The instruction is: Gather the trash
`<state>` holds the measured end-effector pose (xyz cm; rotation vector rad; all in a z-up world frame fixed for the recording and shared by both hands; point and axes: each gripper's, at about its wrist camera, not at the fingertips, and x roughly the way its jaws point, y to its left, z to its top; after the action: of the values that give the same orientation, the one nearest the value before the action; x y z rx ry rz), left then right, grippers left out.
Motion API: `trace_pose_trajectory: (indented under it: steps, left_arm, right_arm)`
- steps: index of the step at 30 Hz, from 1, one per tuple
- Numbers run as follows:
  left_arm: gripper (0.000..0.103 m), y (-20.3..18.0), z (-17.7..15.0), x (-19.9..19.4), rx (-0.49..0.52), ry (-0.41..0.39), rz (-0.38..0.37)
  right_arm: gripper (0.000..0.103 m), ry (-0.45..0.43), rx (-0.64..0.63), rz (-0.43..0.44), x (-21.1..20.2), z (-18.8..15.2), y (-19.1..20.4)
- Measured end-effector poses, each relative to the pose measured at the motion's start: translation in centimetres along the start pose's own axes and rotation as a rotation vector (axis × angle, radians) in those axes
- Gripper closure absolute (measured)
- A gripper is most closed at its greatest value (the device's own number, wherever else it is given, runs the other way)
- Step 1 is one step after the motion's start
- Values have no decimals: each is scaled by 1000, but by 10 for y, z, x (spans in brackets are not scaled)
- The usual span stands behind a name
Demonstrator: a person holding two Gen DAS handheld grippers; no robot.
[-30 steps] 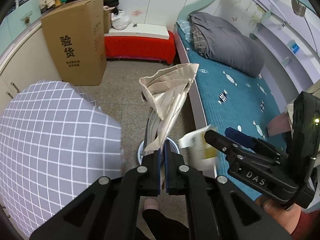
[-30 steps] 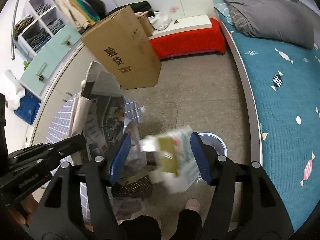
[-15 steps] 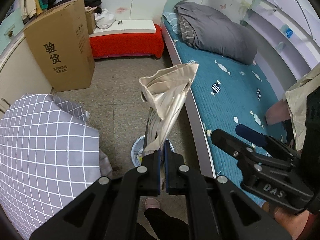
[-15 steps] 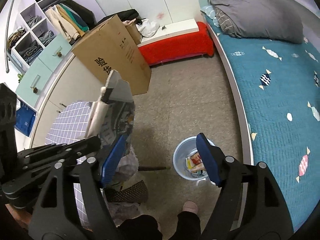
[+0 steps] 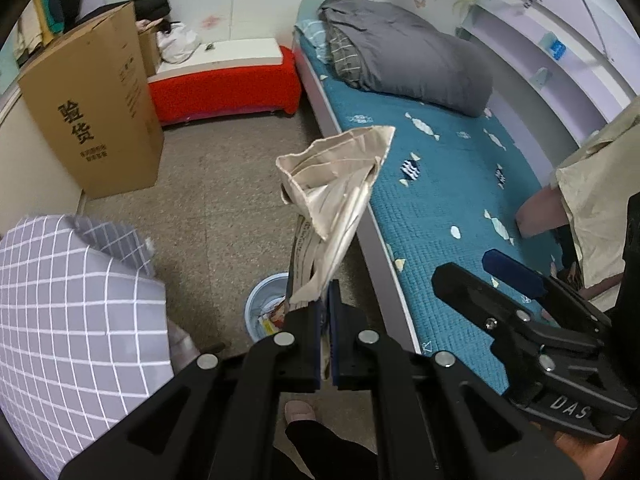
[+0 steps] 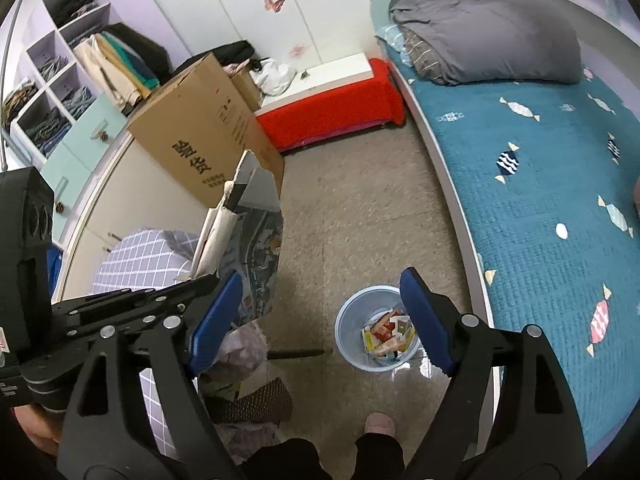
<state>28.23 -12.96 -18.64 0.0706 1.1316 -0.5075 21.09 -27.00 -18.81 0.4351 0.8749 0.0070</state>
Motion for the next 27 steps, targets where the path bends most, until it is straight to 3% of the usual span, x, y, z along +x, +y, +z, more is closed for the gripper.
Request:
trace_pose_trajectory:
  steps: [2, 4, 5, 6, 16, 27]
  left_arm:
    - [95, -2, 3, 3, 12, 8, -9]
    - [72, -1, 5, 8, 1, 23, 13]
    - [46, 3, 6, 9, -19, 13, 41]
    - [37, 6, 6, 8, -31, 1, 60]
    - [34, 17, -20, -14, -50, -53, 139]
    - [27, 46, -69, -86, -106, -192, 263]
  right_arm:
    - [23, -14, 3, -12, -2, 0, -1]
    - [22, -27, 12, -34, -4, 0, -4]
    - [22, -27, 22, -31, -4, 0, -5]
    - [22, -24, 31, -34, -4, -1, -7]
    - [19, -11, 0, -13, -7, -18, 11]
    - [16, -67, -82, 33, -35, -48, 68]
